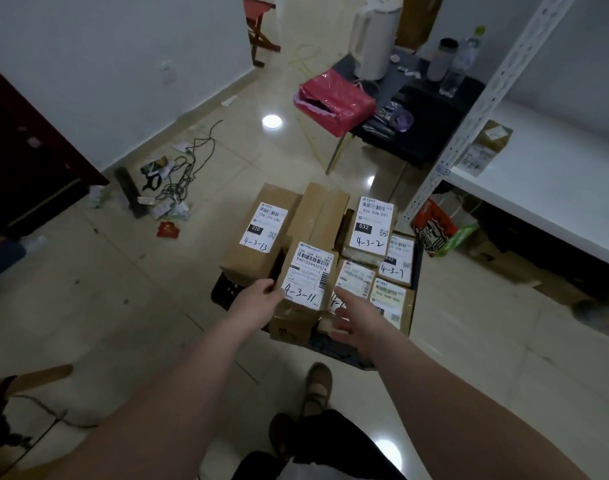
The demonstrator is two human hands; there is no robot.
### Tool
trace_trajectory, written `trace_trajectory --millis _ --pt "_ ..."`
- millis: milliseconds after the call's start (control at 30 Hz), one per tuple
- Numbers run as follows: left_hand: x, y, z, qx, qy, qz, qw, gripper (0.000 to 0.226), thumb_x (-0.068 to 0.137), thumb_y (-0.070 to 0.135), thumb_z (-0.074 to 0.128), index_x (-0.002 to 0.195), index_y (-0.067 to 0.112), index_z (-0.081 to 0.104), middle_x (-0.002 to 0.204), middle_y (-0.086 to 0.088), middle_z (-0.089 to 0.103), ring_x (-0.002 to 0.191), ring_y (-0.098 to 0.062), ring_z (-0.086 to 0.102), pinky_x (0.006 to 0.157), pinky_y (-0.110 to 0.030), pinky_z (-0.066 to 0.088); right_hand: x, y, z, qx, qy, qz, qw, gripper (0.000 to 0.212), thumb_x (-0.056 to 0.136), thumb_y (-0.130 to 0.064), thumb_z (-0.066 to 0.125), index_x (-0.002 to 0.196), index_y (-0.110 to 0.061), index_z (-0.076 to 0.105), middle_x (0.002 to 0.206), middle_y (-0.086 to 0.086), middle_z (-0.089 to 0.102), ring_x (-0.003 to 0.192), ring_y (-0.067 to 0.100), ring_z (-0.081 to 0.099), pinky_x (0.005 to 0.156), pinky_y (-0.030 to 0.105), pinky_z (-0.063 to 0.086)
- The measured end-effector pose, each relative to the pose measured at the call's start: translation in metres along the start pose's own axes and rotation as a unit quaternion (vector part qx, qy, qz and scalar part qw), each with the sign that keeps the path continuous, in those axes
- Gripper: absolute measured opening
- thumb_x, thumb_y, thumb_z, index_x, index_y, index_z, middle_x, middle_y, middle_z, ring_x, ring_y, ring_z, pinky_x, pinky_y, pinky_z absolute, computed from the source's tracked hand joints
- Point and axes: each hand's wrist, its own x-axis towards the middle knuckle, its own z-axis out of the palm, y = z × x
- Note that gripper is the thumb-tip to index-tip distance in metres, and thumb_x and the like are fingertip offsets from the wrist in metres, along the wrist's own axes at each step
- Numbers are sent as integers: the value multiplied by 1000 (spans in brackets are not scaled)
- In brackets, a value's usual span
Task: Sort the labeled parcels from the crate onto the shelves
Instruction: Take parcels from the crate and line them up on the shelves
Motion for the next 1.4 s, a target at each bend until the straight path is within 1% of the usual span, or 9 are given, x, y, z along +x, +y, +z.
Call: trace_trajectory --millis 133,233,500,667,767,833,1033,1233,1400 --pt "11 9 -3 -10 -17 -23 1000 49 95 43 47 140 24 44 120 4 55 90 -13 49 80 -34 48 17 -6 5 3 -30 18 999 30 93 -46 61 104 -19 64 116 9 62 96 25 56 85 40 53" --pt "15 17 -3 -48 -30 -46 997 43 94 41 50 133 23 50 97 13 53 86 -8 51 77 -33 47 27 -5 6 -7 -35 24 999 38 92 -47 60 117 -17 58 120 8 60 107 27 55 92 43 50" --pt "4 55 -9 -224 -86 -58 969 17 87 38 63 94 23 69 97 1 73 95 -21 64 71 -37 44 17 -27 -18 148 -112 65 980 42 82 -49 68 113 -21 72 116 12 71 111 37 63 91 57 51" --pt "-7 91 -33 -323 -144 24 935 27 62 37 80 84 25 69 100 -5 74 94 -26 69 69 -40 52 -11 -58 -30 174 -130 -40 975 65 69 -47 74 126 -15 65 125 14 67 116 35 61 97 54 50" --pt "-11 117 -51 -355 -187 77 913 59 46 40 88 101 34 66 108 0 72 97 -21 68 68 -41 52 -39 -86 -31 196 -113 -142 964 78 71 -41 75 136 -4 51 129 15 64 109 28 61 85 42 52" --pt "-16 133 -63 -361 -239 100 896 74 50 40 87 118 39 58 110 1 71 94 -16 70 68 -41 55 -60 -102 -29 198 -107 -211 951 82 72 -38 71 138 1 44 132 21 59 110 31 59 94 47 48" --pt "-37 159 -95 -350 -342 177 854 73 61 36 80 128 44 51 121 0 67 107 -18 65 70 -45 57 -117 -120 -14 237 -77 -338 908 71 74 -21 68 129 13 39 135 34 49 117 46 53 109 60 31" --pt "-48 164 -126 -298 -392 252 833 77 67 28 81 133 42 44 127 -5 63 122 -26 55 97 -52 47 -158 -116 6 241 -46 -426 871 60 65 -25 74 117 -5 51 109 14 66 98 32 61 90 49 43" --pt "-53 163 -139 -305 -425 262 811 87 60 24 86 136 36 45 130 -12 60 127 -34 50 107 -60 30 -174 -107 20 262 -15 -445 856 47 75 -26 65 117 -16 44 116 21 54 107 36 48 98 55 34"
